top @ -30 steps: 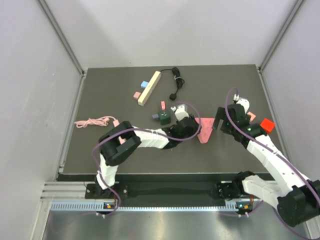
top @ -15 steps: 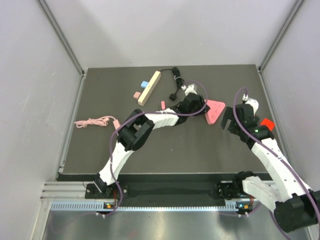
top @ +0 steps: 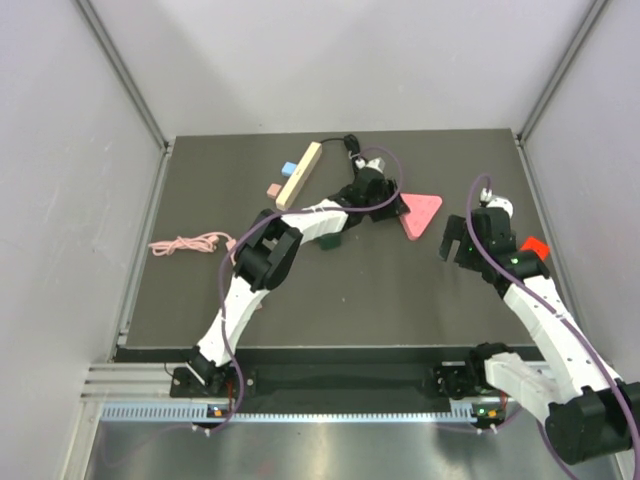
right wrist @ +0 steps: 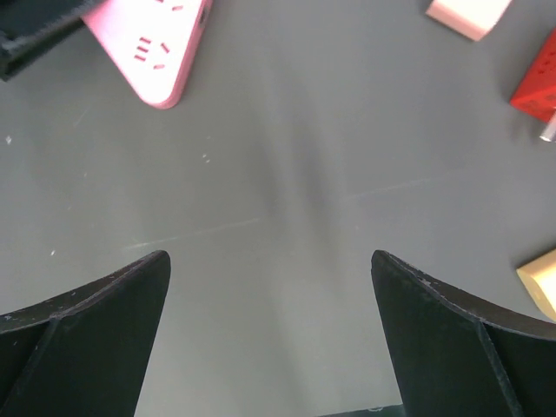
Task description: Pull the plug off the socket
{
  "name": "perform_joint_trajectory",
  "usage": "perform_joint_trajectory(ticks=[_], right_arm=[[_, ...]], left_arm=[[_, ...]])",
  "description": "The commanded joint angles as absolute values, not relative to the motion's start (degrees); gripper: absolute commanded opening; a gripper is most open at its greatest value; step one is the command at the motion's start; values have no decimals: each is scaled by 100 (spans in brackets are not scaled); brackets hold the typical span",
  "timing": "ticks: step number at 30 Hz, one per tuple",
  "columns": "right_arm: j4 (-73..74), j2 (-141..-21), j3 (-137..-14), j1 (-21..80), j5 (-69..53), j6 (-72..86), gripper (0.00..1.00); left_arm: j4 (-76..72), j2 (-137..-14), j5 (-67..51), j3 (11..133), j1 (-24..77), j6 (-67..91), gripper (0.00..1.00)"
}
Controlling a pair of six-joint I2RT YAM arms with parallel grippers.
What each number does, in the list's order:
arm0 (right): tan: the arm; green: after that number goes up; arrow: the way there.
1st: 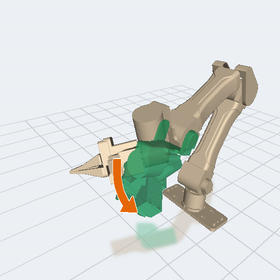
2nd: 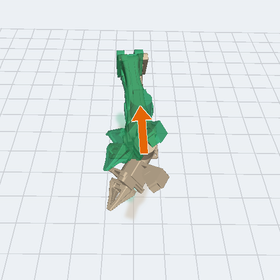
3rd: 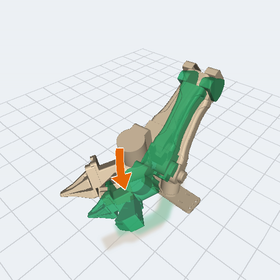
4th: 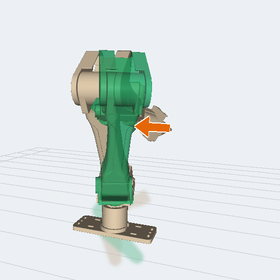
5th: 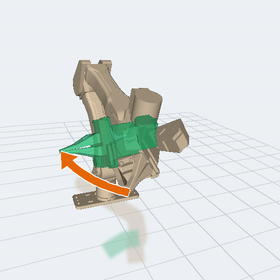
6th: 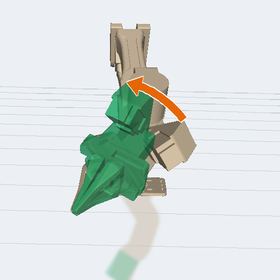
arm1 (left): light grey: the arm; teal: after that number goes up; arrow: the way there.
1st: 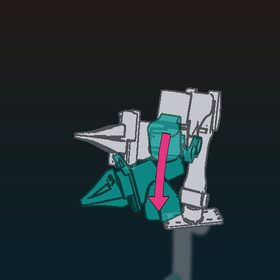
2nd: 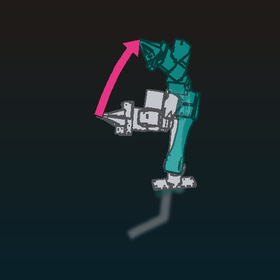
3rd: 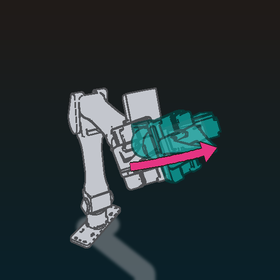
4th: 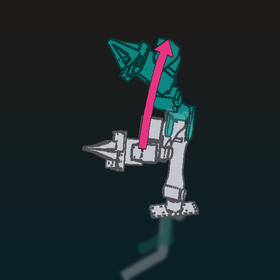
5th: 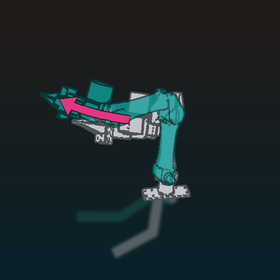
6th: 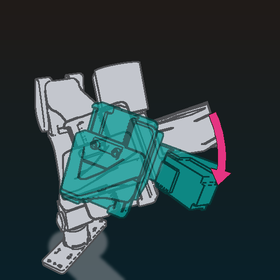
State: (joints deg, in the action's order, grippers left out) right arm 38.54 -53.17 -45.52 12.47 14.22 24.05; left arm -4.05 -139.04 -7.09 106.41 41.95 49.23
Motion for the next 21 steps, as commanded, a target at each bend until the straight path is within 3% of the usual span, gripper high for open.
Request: perform_joint_trajectory(ticks=[1,2,4,6,13,21], right_arm=[[3656,-5317,-4684,1187,1073,2224,100],[3656,-5317,-4685,1187,1020,2215,100],[3647,-5326,-4685,1187,775,2136,100],[3630,-5317,-4693,1195,598,2083,100],[3306,-5159,-4623,1406,-411,1767,100],[2444,-5553,-4596,2407,-721,1767,100]], left_arm=[[588,-13799,-1054,10827,4140,4439,55],[702,-13764,-1063,10880,4148,4351,57],[939,-13589,-1020,10934,4140,4237,71],[1124,-13439,-923,10942,4122,4070,74],[1573,-11800,-388,10136,4034,3727,73],[1204,-8768,-237,7203,3990,3841,69]])
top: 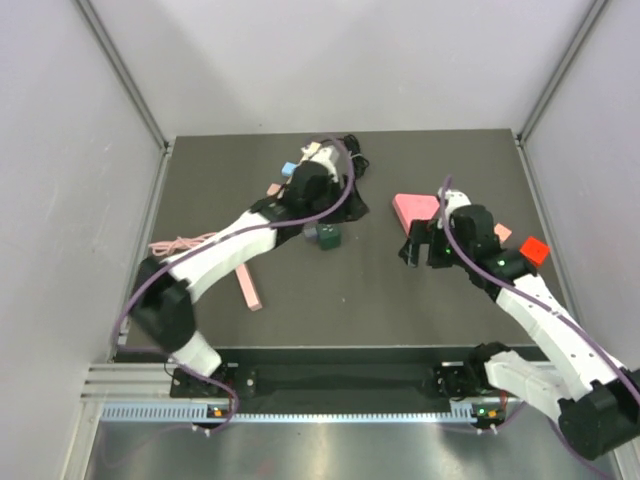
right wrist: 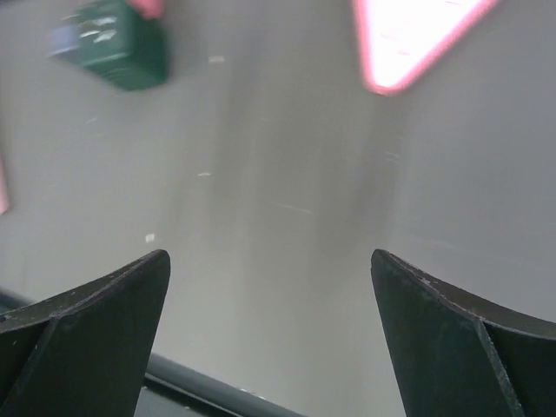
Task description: Pull the plug off the socket
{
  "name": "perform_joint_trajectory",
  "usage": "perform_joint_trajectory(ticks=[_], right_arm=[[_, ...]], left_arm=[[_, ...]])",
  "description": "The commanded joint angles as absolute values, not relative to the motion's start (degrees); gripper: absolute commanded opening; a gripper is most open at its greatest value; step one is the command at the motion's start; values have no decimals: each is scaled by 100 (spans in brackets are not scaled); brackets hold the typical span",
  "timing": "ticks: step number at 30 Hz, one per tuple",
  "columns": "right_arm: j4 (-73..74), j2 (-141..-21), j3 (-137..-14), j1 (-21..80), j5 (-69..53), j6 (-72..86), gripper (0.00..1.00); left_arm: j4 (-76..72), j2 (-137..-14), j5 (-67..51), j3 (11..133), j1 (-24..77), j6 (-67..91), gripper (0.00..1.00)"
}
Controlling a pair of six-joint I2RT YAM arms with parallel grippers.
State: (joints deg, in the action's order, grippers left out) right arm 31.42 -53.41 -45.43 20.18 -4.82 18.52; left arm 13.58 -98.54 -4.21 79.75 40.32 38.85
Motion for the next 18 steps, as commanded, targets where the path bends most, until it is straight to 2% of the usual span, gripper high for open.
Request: perform_joint_trajectory(ticks=[1,8,18], right_arm=[[2356,-5703,-4649,2547,-677,1749,100],[1442,-7528,-5491,3874,-176,1477,100],[897,-9658,-6793,4157,-255,774,100]], left_arm=[[1187,-8493,-237,6937,3955,3858,69],[1608,-6453,-185,5433,3262,3990,69],[2048,-5116,-62,4500,2769,4157,68]])
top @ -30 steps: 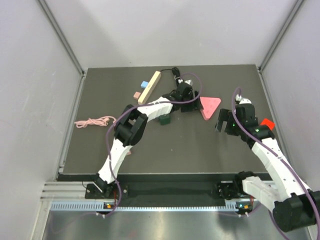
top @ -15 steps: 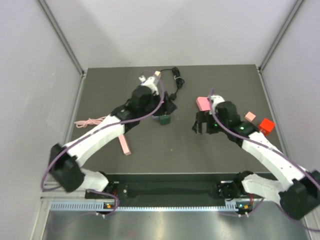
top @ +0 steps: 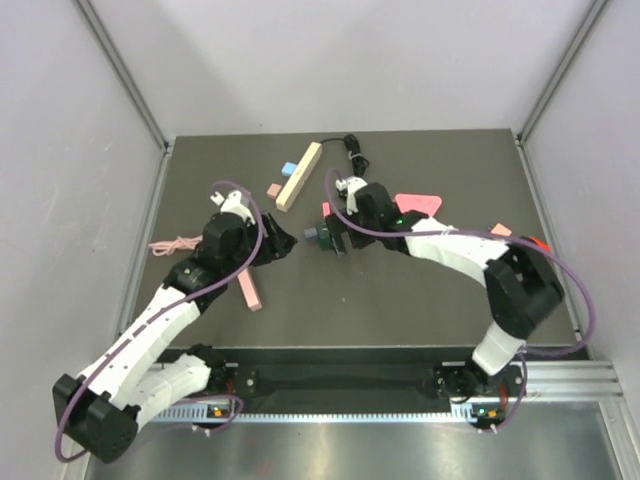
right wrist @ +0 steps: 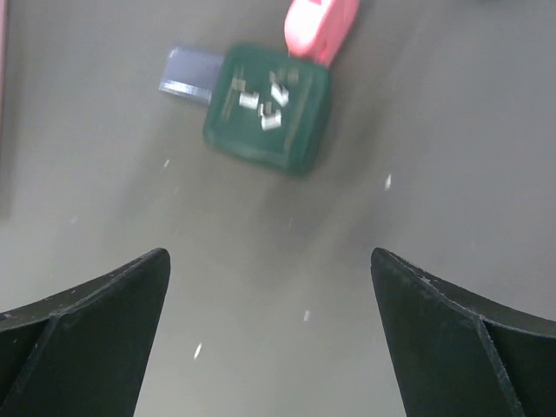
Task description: Pull the plug off the socket
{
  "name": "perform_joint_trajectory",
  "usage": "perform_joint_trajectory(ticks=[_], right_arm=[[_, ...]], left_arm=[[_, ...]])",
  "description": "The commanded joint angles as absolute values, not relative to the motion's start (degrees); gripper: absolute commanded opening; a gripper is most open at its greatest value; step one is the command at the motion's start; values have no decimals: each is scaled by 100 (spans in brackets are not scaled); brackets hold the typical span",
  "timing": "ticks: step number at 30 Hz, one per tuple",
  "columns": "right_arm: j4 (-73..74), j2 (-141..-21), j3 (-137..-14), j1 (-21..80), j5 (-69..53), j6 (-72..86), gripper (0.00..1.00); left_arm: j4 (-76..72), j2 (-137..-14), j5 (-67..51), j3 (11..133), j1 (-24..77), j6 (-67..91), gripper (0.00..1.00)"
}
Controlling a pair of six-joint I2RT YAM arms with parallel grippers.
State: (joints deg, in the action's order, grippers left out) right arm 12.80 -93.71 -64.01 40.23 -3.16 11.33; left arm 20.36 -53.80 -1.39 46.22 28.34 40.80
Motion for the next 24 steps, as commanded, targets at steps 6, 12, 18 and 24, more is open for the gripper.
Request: perform_joint_trajectory(ticks=[6,12,18,24], right_arm=[[405,-10142,-7048,4210,-185,966,100],[265,-10555,-7313,4359,-35,967,100],[141,-10845,-7391,4386,228,1081,100],[176,-11021,-7523,4394,255,1143,84]], left_arm=[[2040,-4940,-307,4281,2725,4464,68],[2065,-4756,-527,4122,2707,4667,67],[2390,-4352,-361,4069,2707,4720,67],[2724,-4114,-202,4104,2716,4720,66]])
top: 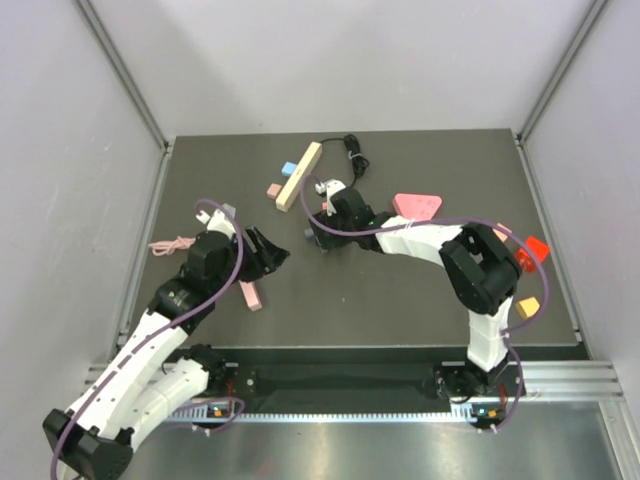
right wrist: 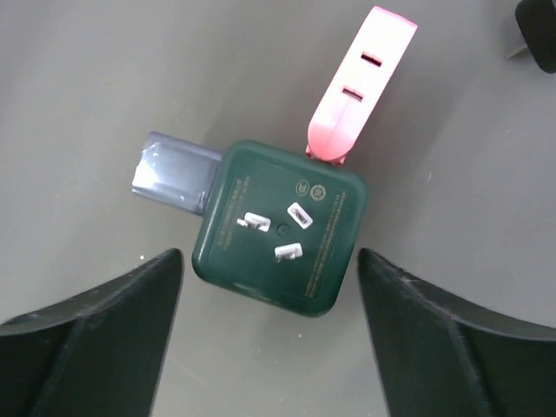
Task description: Pull the plug off the socket
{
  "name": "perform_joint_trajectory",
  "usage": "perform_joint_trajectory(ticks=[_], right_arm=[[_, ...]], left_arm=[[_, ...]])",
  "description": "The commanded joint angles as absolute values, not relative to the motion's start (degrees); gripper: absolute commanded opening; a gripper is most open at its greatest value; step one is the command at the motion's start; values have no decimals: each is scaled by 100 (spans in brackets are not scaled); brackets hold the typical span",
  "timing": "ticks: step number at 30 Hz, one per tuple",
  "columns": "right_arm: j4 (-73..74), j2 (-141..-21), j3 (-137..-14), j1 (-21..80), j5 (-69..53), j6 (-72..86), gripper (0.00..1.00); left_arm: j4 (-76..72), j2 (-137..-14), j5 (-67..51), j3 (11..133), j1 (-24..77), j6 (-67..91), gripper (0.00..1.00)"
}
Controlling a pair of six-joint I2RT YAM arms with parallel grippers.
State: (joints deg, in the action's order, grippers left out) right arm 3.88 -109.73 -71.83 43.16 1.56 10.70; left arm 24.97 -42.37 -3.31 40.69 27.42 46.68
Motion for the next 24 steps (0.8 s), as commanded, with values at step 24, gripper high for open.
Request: perform_joint_trajectory(ticks=[24], right_arm=[[351,-11373,-7770,4386,474,1151,44]], left_arm=[[3085,-3788,-97,4043,2707,4719,63]])
